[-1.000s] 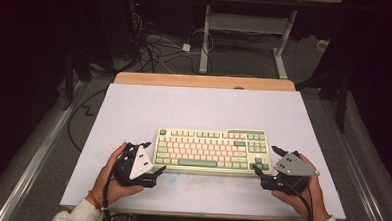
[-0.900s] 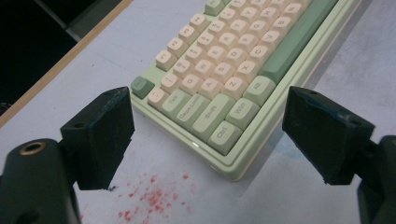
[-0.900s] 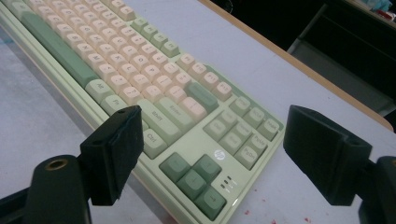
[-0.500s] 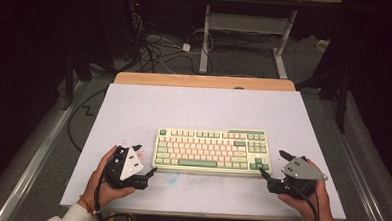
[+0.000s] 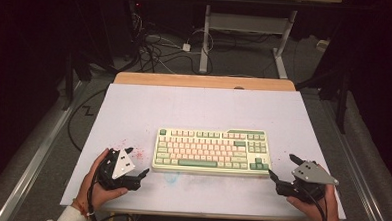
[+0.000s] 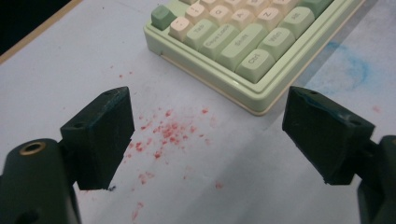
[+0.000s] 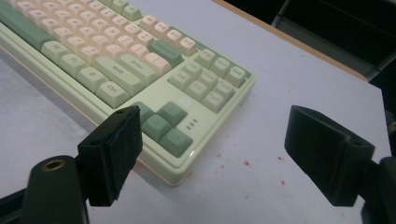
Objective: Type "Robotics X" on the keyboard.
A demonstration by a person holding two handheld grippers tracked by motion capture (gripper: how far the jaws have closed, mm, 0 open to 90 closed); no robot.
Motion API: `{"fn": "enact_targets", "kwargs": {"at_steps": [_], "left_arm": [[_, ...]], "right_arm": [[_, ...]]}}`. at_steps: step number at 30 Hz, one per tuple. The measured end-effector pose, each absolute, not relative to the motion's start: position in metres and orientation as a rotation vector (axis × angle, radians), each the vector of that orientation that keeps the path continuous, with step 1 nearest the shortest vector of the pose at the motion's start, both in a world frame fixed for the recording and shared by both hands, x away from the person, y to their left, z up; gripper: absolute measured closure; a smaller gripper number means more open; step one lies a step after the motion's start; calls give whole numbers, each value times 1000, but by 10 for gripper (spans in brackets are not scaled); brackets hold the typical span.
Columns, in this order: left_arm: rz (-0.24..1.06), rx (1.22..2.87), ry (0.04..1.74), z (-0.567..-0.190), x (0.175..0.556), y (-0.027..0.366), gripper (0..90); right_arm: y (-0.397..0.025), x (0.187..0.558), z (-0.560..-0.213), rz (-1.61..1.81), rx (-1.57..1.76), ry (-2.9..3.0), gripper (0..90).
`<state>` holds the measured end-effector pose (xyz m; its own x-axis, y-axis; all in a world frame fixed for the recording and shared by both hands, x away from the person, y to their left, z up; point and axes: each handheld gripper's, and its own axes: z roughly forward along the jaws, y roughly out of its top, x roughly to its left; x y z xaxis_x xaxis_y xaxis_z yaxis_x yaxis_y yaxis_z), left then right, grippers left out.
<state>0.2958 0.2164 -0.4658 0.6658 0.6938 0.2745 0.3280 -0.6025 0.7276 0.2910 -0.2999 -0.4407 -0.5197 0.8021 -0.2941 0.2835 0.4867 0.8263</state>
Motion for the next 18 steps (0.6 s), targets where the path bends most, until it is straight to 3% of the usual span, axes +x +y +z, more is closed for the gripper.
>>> {"fn": "enact_targets", "kwargs": {"at_steps": [18], "left_arm": [[705,2248,825,-476,291,221,156]], "right_arm": [[-315,285,-457,957,953,2050,172]]}}
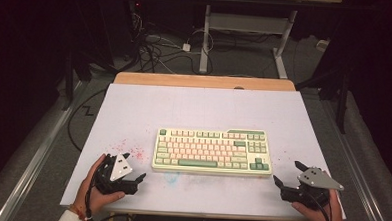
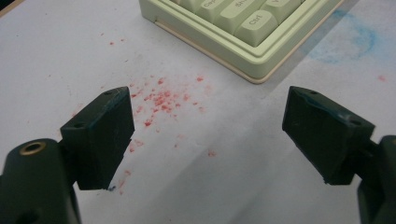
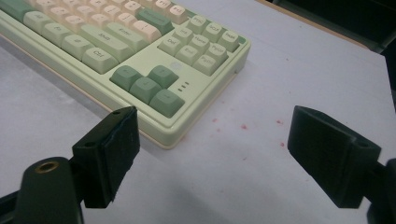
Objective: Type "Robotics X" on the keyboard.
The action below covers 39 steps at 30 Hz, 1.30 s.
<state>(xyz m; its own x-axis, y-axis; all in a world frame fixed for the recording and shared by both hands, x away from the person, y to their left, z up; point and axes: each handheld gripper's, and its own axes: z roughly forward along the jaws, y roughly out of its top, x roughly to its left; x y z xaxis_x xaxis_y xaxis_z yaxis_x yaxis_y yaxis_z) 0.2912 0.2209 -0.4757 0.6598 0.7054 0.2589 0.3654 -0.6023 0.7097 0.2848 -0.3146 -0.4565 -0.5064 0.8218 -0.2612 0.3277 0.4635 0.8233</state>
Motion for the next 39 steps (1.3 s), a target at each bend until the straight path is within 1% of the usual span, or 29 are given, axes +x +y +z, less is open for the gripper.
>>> {"fn": "enact_targets", "kwargs": {"at_steps": [11,39], "left_arm": [[695,2239,817,-476,286,225,156],[708,2255,804,-475,288,222,156]], "right_arm": [[-308,280,-450,962,915,2022,166],[-305,280,-450,964,900,2019,167]]}}
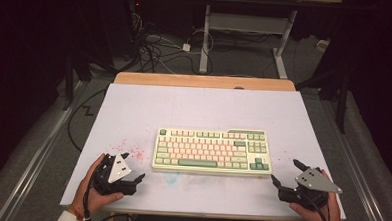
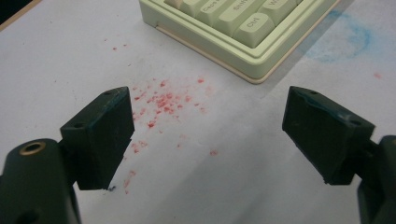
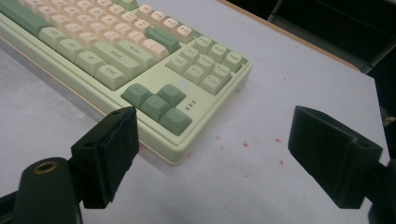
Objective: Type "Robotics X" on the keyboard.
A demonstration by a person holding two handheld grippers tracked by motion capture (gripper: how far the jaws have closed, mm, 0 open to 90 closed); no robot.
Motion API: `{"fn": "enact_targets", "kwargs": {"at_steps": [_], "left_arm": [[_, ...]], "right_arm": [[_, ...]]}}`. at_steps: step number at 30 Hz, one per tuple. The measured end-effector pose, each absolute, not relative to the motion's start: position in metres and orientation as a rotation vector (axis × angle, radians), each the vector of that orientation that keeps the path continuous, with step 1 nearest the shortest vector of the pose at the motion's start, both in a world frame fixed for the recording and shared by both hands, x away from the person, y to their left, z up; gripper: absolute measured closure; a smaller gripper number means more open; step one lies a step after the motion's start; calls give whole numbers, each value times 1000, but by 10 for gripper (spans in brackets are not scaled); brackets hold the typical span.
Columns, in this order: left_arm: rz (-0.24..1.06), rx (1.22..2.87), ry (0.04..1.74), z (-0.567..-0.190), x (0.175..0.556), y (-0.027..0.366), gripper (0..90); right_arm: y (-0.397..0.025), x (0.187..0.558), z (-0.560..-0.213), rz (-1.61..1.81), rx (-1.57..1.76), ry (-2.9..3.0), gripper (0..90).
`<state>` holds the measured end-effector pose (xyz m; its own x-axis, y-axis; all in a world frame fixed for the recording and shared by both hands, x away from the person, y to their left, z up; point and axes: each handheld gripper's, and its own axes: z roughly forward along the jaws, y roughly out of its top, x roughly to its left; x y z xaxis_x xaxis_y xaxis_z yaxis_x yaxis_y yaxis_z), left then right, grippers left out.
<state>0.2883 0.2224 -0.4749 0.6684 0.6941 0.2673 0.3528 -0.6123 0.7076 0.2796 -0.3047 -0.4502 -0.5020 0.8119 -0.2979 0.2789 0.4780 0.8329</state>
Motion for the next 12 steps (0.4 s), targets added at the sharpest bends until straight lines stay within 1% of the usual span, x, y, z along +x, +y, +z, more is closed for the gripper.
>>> {"fn": "enact_targets", "kwargs": {"at_steps": [12], "left_arm": [[705,2257,798,-475,293,219,156]], "right_arm": [[-307,279,-451,959,909,2024,166]]}}
